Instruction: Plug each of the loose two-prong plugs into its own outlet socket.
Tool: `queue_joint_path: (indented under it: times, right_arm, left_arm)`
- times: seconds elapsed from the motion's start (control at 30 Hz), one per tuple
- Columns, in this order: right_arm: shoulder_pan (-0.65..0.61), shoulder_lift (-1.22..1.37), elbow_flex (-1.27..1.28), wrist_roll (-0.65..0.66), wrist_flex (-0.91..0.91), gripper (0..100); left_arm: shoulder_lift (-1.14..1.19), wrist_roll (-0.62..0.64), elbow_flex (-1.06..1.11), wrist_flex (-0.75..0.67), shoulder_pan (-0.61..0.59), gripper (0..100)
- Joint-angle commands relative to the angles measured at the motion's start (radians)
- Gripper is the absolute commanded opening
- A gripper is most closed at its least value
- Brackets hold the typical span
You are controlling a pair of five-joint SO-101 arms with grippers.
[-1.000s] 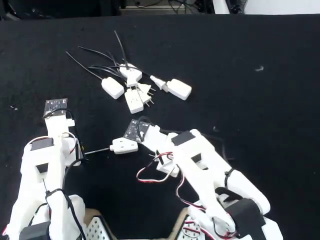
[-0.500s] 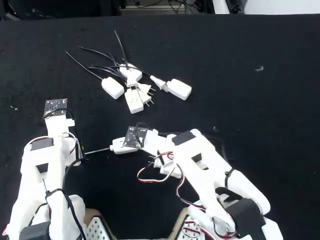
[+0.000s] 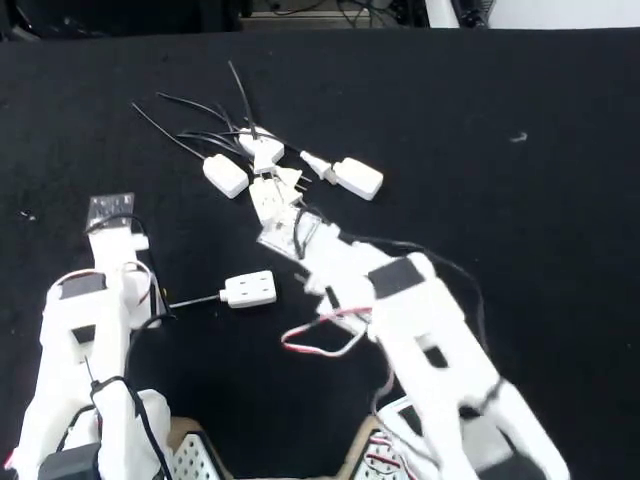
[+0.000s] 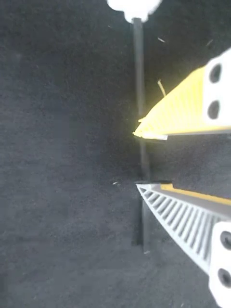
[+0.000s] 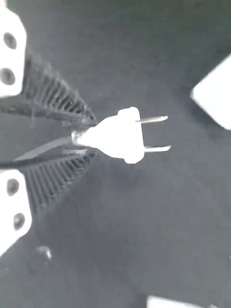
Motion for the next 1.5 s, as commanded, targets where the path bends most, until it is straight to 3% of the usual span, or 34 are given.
queue_joint_path:
  times: [0.0,0.17,0.27,0.5,0.67,1.0,1.47]
  right_arm:
    - [-0.089,-0.166,0.004,-0.063,-0.097,1.0]
    - [-0.169,-0.139,0.076,-0.135,-0.330,1.0]
    - [-0.187,-0.073,0.084,-0.178,-0.407,1.0]
    - [-0.229,0.073,0.041,-0.269,-0.514,1.0]
    - [-0.232,0.147,0.056,-0.345,-0.605,1.0]
    - [-0.235,0.165,0.056,-0.347,-0.606,1.0]
    - [-0.281,0.159,0.061,-0.351,-0.605,1.0]
  left_arm:
    - [-0.028,0.008,-0.165,0.018,0.002,16]
    - [-0.028,0.009,-0.395,0.250,0.091,16]
    - [-0.028,0.089,-0.486,0.325,0.134,16]
    - [-0.037,0.244,-0.366,0.166,0.232,16]
    - [-0.193,0.292,-0.203,0.066,0.237,16]
    - [-0.689,0.296,0.013,0.040,0.328,16]
    - [-0.744,0.298,0.113,-0.046,0.470,16]
